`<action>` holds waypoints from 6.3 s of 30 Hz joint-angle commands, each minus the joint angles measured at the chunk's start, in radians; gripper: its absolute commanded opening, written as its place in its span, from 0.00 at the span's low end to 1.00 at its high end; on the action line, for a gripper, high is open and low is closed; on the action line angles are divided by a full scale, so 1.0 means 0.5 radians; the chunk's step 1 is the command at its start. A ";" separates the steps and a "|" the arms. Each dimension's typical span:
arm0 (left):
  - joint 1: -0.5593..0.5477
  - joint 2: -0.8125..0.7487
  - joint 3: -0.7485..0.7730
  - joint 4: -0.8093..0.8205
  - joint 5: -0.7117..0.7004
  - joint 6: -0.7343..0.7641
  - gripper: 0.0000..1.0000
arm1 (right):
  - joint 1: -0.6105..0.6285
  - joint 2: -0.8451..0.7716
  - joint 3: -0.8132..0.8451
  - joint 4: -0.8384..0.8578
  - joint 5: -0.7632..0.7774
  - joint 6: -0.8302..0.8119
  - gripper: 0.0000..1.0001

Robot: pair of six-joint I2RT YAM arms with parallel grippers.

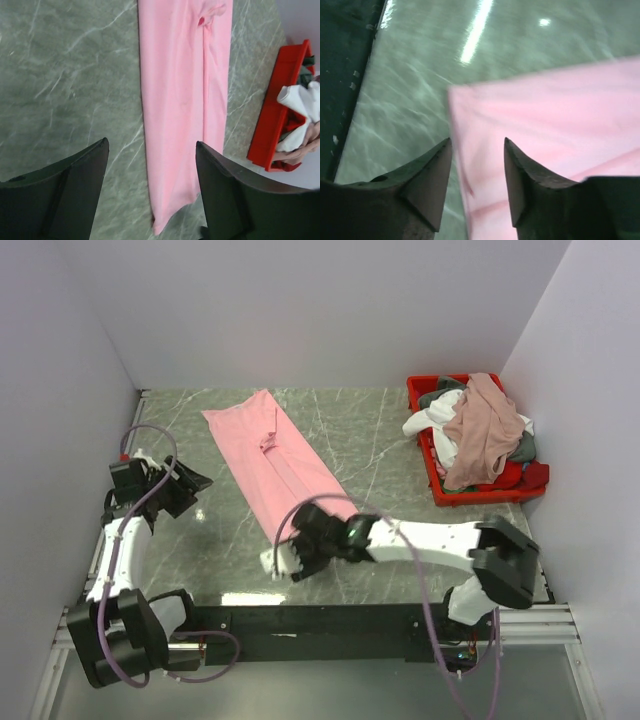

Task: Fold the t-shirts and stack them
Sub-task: Fold the tshirt

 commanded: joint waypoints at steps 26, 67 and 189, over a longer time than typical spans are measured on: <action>-0.200 2.396 2.205 -0.140 -0.400 0.086 0.56 | -1.707 0.850 0.677 -0.523 -0.973 1.293 0.56; -0.204 3.222 3.371 -0.349 -0.324 -0.272 0.00 | -1.677 0.786 0.499 -0.989 -1.117 1.115 0.00; -3.302 0.169 -0.448 0.547 -1.443 1.872 0.00 | -0.876 -0.865 -0.556 -0.348 -1.062 -0.523 0.68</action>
